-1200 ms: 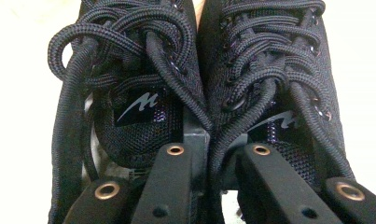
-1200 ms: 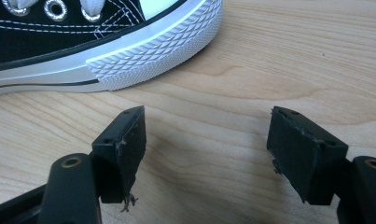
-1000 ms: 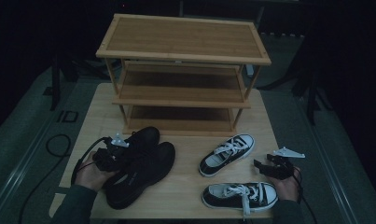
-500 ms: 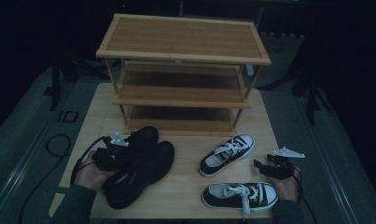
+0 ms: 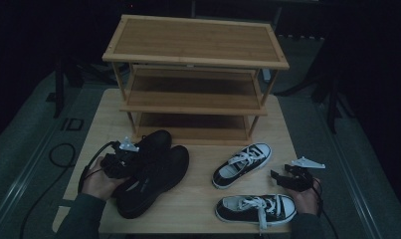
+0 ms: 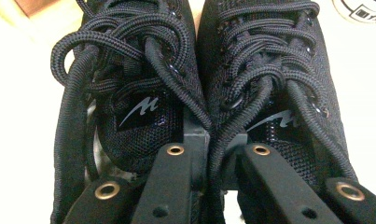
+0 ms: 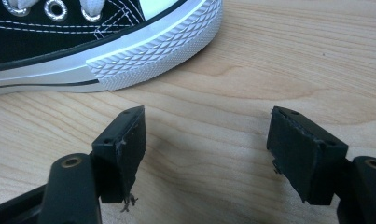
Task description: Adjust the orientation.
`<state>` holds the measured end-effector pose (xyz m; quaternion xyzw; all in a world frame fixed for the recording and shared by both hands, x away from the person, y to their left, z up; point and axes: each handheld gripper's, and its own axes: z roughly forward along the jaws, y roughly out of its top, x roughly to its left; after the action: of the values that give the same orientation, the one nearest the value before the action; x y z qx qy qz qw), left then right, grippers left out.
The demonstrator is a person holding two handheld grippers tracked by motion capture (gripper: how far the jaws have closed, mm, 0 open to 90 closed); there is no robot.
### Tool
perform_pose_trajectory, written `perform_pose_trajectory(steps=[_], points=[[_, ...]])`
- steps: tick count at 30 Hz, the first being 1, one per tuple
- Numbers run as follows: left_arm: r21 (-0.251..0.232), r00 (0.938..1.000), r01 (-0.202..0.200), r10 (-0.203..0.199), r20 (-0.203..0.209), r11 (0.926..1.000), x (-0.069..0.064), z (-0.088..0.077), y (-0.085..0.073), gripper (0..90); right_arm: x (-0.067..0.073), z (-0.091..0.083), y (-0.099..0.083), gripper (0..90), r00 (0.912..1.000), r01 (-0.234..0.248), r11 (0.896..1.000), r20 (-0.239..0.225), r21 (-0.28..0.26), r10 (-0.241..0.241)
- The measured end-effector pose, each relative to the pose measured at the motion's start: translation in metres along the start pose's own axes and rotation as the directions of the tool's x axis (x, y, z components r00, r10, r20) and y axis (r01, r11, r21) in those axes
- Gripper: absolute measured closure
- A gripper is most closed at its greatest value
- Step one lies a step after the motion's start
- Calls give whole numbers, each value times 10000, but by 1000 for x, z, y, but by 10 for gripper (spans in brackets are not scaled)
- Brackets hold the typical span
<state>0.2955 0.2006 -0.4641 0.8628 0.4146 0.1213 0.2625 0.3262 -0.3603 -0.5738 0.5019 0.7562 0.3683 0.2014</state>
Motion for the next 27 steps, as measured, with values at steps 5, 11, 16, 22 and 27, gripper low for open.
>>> perform_pose_trajectory(steps=[5, 11, 16, 22, 27], points=[[-127, 10000, 18, -19, -94, 9999, -2, 3, 8, 856, 0, 0, 0, 281, 10000, 17, 10000, 18, 8, -18], [-265, 10000, -24, 23, -42, 9996, -4, 6, 21, 856, 0, 0, 0, 281, 10000, -10, 10000, -7, 1, 10], [-218, 10000, -64, 63, -44, 9997, -5, 9, 29, 856, 0, 0, 0, 281, 10000, 3, 10000, 3, 2, -3], [-253, 10000, 52, -53, -26, 9997, -6, 14, 37, 856, 0, 0, 0, 281, 10000, -5, 10000, -3, 0, 5], [-375, 9997, 205, -209, -109, 9991, -5, 17, 44, 856, 0, 0, 0, 281, 10000, 12, 10000, 10, 0, -12]])
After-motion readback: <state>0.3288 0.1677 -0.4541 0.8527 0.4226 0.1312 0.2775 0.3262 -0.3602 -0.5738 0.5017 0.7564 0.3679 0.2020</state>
